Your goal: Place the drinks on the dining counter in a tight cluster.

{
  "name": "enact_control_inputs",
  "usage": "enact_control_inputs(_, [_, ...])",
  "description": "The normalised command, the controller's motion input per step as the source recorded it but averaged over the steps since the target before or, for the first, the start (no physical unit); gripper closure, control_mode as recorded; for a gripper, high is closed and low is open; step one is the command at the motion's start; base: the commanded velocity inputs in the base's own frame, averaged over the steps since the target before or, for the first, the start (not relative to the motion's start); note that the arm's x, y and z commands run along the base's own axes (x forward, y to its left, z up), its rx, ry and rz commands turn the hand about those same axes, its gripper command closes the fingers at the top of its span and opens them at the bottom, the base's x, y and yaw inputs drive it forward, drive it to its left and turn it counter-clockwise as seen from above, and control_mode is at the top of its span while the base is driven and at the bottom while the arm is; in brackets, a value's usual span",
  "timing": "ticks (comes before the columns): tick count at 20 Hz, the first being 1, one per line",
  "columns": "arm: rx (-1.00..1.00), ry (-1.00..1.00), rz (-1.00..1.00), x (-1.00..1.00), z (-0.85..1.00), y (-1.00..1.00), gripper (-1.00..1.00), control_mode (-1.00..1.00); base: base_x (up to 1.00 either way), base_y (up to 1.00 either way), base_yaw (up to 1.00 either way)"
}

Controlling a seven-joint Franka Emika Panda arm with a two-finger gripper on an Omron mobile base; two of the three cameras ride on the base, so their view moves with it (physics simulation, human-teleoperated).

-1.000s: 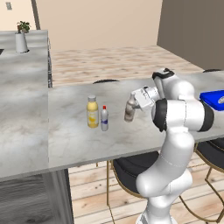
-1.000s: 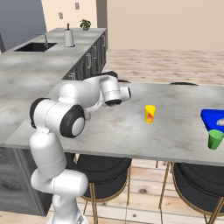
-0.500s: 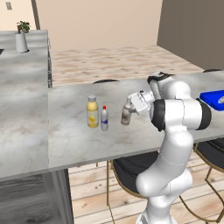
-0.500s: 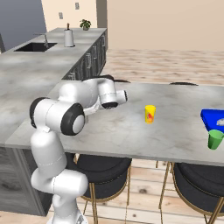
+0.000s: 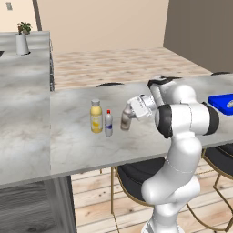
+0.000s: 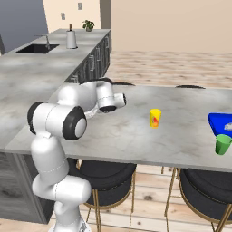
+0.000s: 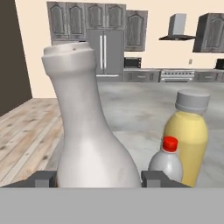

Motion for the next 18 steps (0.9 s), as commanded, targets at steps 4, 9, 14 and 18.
enact_control_inputs(4, [-0.01, -0.02, -0.01, 0.14, -0.14, 0.01, 1.00, -1.00, 0.00, 0.00, 0.00])
enact_control_inputs(9, [-0.04, 0.00, 0.00, 0.05, 0.00, 0.00, 1.00, -1.00, 0.00, 0.00, 0.00])
enact_control_inputs(14, [-0.04, 0.00, 0.00, 0.01, -0.04, 0.02, 1.00, -1.00, 0.00, 0.00, 0.00])
enact_control_inputs(18, [-0.01, 0.00, -0.01, 0.00, -0.29, 0.06, 1.00, -1.00, 0.00, 0.00, 0.00])
